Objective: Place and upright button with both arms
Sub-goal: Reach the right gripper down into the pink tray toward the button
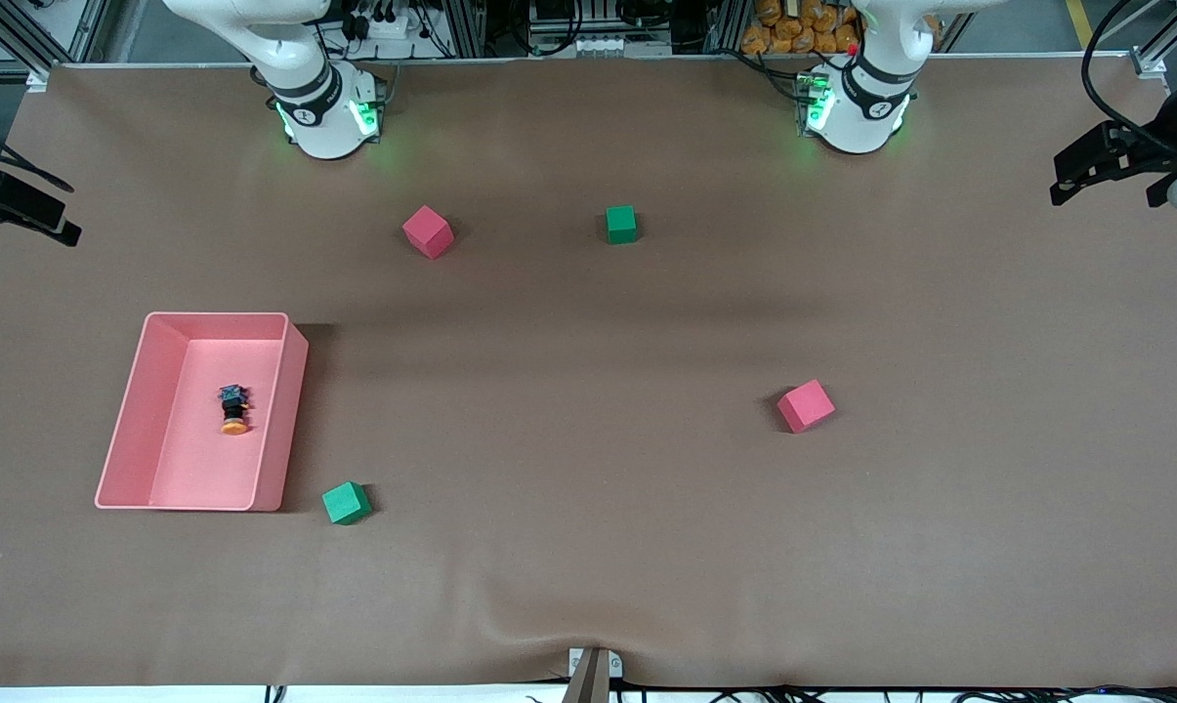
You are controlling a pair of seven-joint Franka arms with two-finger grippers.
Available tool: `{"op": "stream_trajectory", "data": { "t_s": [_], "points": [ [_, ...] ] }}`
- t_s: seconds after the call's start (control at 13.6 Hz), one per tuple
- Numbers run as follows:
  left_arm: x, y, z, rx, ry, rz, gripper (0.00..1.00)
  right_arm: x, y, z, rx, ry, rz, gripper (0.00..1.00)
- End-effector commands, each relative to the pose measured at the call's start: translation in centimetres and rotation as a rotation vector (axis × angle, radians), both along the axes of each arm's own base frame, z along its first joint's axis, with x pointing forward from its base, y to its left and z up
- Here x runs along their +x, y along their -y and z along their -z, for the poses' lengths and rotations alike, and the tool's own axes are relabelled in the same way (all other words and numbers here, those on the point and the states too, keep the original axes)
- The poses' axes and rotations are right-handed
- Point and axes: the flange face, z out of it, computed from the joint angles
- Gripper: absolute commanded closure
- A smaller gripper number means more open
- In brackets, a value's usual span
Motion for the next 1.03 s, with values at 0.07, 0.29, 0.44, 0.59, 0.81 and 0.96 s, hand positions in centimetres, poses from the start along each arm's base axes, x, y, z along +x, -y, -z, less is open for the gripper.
{"op": "stream_trajectory", "data": {
  "t_s": [0.07, 0.29, 0.44, 0.59, 0.81, 0.96],
  "points": [
    [-0.4, -0.1, -0.8, 0.004, -0.004, 0.018, 0.0, 0.2, 0.3, -0.3, 0.011, -0.002, -0.014, 0.0],
    [-0.2, -0.5, -0.6, 0.007, -0.007, 0.012, 0.0, 0.2, 0.3, 0.3, 0.012, -0.025, -0.014, 0.0],
    [-0.2, -0.5, -0.6, 0.008, -0.005, 0.012, 0.0, 1.0, 0.4, 1.6, 0.006, -0.049, -0.013, 0.0],
    [-0.1, -0.5, -0.4, 0.008, -0.01, 0.014, 0.0, 2.2, 0.1, 3.5, 0.005, -0.083, -0.019, 0.0],
    [-0.1, -0.6, -0.4, 0.008, -0.01, 0.013, 0.0, 5.5, 2.1, 10.5, 0.021, -0.19, 0.009, 0.0],
    [-0.1, -0.6, -0.4, 0.008, -0.01, 0.011, 0.0, 7.2, 2.8, 14.8, 0.026, -0.189, -0.019, 0.0]
  ]
}}
